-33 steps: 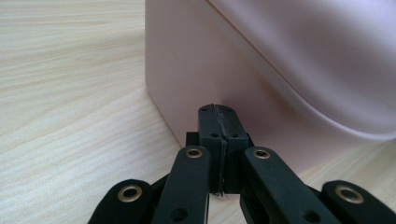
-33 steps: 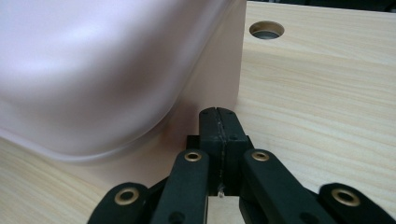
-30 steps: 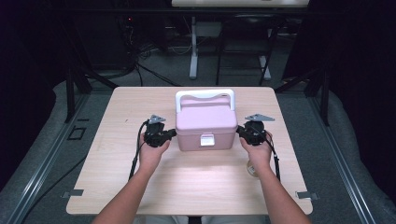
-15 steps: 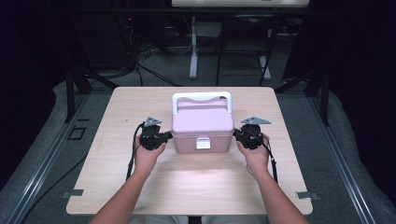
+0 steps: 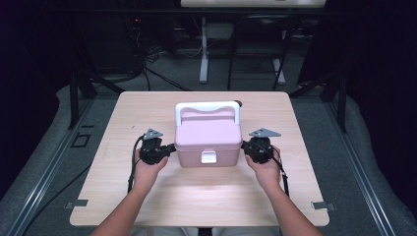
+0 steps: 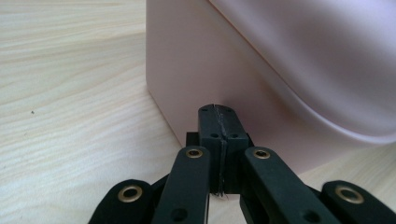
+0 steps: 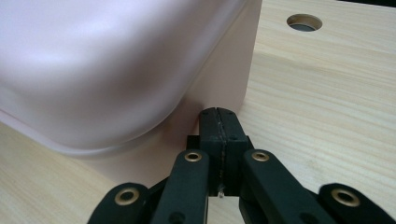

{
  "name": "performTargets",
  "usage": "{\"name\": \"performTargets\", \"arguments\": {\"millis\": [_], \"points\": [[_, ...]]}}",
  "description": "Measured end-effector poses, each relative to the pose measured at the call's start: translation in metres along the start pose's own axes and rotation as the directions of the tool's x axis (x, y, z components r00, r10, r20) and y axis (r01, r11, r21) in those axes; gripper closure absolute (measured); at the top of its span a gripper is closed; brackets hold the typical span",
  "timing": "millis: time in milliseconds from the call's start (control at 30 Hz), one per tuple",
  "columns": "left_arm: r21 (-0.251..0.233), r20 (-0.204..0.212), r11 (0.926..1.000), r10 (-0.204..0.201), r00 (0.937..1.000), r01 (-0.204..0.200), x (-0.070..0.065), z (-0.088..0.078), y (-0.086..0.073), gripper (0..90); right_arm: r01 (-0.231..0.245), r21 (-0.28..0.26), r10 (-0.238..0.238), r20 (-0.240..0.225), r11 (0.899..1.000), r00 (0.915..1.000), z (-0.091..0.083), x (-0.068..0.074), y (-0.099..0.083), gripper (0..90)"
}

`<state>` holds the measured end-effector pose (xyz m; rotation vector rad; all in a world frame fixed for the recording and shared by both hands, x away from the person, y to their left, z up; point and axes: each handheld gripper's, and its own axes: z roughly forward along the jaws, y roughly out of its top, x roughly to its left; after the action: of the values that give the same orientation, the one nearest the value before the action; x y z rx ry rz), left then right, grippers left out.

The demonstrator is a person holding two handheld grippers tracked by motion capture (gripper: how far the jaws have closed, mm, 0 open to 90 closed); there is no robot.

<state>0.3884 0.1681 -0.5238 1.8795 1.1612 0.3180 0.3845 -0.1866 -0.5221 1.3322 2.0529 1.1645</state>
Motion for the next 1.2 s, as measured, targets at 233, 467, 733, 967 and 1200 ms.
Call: {"name": "performTargets", "arguments": {"millis": [233, 467, 733, 967, 1200], "points": [[0.007, 0.004, 0.9999, 0.010, 0.9999, -0.010, -0.001, -0.012, -0.008, 90.0, 0.007, 0.014, -0.007, -0.001, 1.000, 1.0000, -0.007, 0.011, -0.005, 90.0], [0.010, 0.020, 0.9999, 0.008, 0.9998, -0.009, -0.002, -0.025, -0.018, 90.0, 0.013, 0.015, -0.013, -0.008, 1.000, 0.9999, -0.014, 0.024, -0.011, 90.0], [0.009, 0.039, 0.9998, 0.015, 0.9991, -0.015, -0.004, -0.039, -0.030, 90.0, 0.015, 0.015, -0.014, -0.030, 1.000, 0.9995, -0.024, 0.034, -0.019, 90.0], [0.015, 0.048, 0.9996, 0.023, 0.9986, -0.023, -0.007, -0.051, -0.039, 90.0, 0.031, 0.021, -0.030, -0.043, 0.999, 0.9986, -0.032, 0.044, -0.025, 90.0], [0.016, 0.060, 0.9995, 0.025, 0.9979, -0.026, -0.008, -0.061, -0.048, 90.0, 0.037, 0.027, -0.035, -0.065, 0.999, 0.9973, -0.042, 0.052, -0.033, 90.0]]}}
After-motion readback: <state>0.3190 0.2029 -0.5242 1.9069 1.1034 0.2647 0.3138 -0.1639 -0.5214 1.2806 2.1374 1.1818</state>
